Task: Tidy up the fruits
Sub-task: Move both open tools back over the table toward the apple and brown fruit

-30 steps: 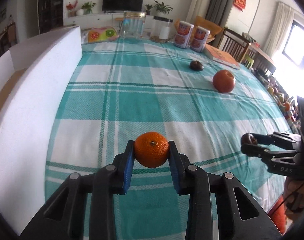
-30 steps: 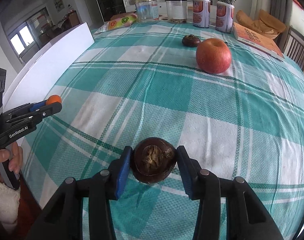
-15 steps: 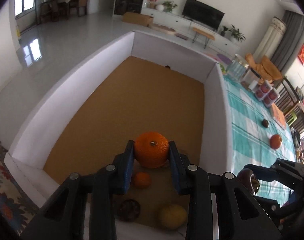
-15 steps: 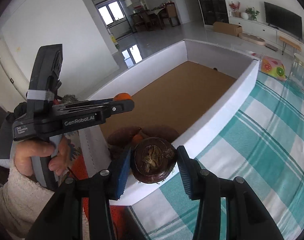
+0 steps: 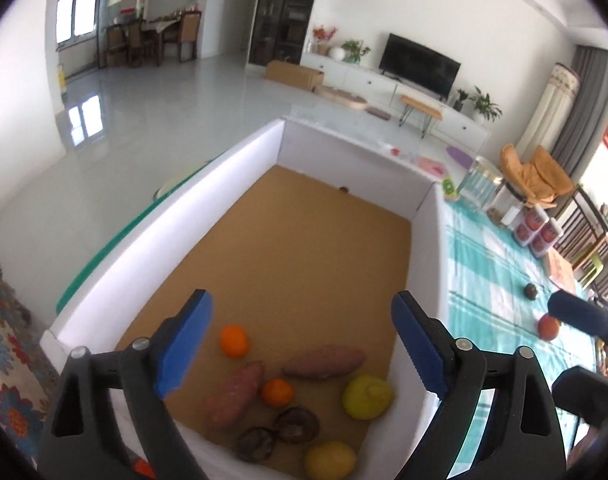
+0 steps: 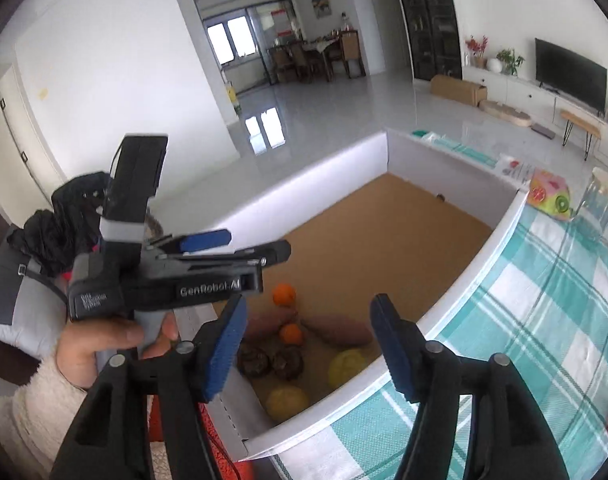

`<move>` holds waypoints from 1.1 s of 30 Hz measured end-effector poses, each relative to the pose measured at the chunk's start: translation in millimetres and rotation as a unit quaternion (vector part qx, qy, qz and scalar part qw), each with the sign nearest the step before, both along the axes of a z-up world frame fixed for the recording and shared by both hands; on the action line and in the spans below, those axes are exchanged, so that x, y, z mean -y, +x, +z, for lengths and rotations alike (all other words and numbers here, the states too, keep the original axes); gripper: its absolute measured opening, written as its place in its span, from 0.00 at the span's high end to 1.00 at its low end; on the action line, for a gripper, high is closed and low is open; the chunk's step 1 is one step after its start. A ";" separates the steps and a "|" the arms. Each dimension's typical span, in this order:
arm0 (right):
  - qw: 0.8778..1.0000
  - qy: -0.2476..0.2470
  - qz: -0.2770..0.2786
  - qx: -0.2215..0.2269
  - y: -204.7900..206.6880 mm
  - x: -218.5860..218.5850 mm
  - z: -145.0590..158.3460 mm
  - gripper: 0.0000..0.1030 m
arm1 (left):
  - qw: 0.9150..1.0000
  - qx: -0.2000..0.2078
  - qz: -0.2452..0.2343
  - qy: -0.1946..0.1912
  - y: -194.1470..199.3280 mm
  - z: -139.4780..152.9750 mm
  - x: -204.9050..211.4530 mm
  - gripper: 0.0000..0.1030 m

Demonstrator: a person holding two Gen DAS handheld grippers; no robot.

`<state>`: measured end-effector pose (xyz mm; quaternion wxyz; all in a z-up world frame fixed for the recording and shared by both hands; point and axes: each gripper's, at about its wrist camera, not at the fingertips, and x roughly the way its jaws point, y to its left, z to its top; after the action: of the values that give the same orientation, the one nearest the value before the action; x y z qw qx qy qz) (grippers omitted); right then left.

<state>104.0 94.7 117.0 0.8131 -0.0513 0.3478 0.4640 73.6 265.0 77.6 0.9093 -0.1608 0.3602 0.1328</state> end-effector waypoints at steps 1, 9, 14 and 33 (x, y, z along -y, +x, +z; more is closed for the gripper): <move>1.000 0.011 -0.019 0.016 0.7 16.9 6.2 0.11 | 1.000 0.012 -0.014 0.003 0.0 7.0 13.9 0.07; 0.969 -0.103 -0.221 0.025 29.2 168.1 -100.9 0.01 | 0.985 0.021 -0.171 -0.021 15.5 -15.4 144.9 0.06; 0.923 -0.151 -0.353 -0.035 28.8 297.1 -176.7 0.01 | 0.966 -0.051 -0.253 -0.017 45.5 -90.1 237.5 0.06; 0.874 -0.174 -0.449 -0.066 9.0 378.3 -214.3 0.00 | 0.959 -0.079 -0.255 0.091 92.5 -161.6 290.1 0.04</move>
<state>113.0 -283.6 -97.3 0.8869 0.0003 0.4617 -0.0164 166.0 -25.1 -84.0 0.8924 0.0313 0.4463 -0.0593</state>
